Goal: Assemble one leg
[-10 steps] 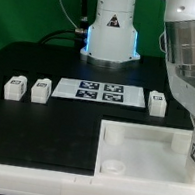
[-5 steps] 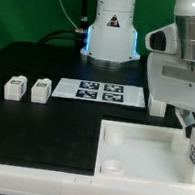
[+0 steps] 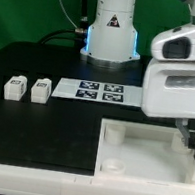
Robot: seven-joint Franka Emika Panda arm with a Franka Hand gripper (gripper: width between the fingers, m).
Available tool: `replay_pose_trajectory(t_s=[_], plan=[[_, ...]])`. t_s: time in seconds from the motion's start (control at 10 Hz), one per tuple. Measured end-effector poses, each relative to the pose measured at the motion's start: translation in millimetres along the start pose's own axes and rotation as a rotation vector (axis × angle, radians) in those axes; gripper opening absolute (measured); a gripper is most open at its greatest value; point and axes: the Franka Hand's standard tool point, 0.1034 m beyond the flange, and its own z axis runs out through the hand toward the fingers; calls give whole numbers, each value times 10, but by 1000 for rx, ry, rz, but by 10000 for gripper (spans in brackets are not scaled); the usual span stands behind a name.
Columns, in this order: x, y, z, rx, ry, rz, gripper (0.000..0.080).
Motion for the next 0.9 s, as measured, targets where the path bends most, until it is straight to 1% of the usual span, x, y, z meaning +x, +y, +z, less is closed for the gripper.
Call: replay_pose_trajectory(t_s=[0.1,0.2,0.3,0.4,0.5,0.6,0.7,0.8,0.9], plan=[[49,55,-30,-6,5,-167,648],[49,39,-27,0,9,-82,648],[49,42,-27,0,9,-92,648],[55,52,-29,2,11,-24,532],[74,86,-39,0,16,112,397],[78,115,-39,-3,17,201,397],[79,120,-39,-2,17,292,318],[77,130,-36,-1,18,402,318],[75,147,-22,10,25,579,316]])
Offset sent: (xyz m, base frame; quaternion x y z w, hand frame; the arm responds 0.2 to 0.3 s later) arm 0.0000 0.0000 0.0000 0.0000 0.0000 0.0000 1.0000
